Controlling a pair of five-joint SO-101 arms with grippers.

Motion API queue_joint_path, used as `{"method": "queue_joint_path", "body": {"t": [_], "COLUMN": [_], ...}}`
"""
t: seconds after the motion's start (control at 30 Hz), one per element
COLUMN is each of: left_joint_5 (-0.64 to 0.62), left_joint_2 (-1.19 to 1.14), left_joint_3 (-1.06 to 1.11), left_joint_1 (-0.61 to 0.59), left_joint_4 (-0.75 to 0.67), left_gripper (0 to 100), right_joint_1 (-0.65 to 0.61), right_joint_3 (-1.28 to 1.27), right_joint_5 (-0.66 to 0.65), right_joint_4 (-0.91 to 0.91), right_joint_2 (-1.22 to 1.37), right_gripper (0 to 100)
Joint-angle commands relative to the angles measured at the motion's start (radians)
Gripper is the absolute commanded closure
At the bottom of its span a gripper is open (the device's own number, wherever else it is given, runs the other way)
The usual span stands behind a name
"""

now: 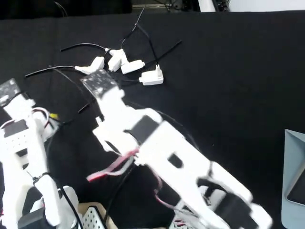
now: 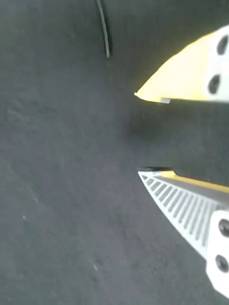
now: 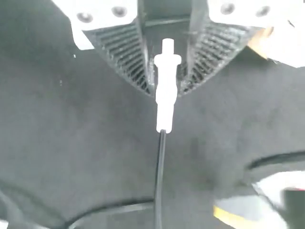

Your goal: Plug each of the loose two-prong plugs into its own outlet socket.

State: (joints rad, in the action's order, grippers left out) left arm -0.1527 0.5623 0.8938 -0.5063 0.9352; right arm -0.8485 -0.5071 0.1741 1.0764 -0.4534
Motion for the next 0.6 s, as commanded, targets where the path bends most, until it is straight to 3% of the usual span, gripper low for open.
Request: {"method": "queue_joint_path", "body": {"t": [0.0,0.23,0.57], "left_joint_5": [-0.058,-0.075,-0.072], "left_joint_2": [0.026,0.063,0.43], "left_joint_3": [-0.09,-0.13,-0.016], "left_joint_1": [0.119,0.239,0.466], "left_joint_4": [-0.008,-0.006,-0.006], "left_gripper": [76,76,76], "right_joint_1": [-0.009,-0.006,-0.006], "right_joint_3": [-0.125,-0.341,-0.44], "right_joint_5": [-0.057,-0.074,-0.074], "right_joint_4": [-0.115,-0.307,-0.404], "right_joint_2": [-0.194,-0.341,-0.348], "right_gripper": [98.7,98.7,98.7]}}
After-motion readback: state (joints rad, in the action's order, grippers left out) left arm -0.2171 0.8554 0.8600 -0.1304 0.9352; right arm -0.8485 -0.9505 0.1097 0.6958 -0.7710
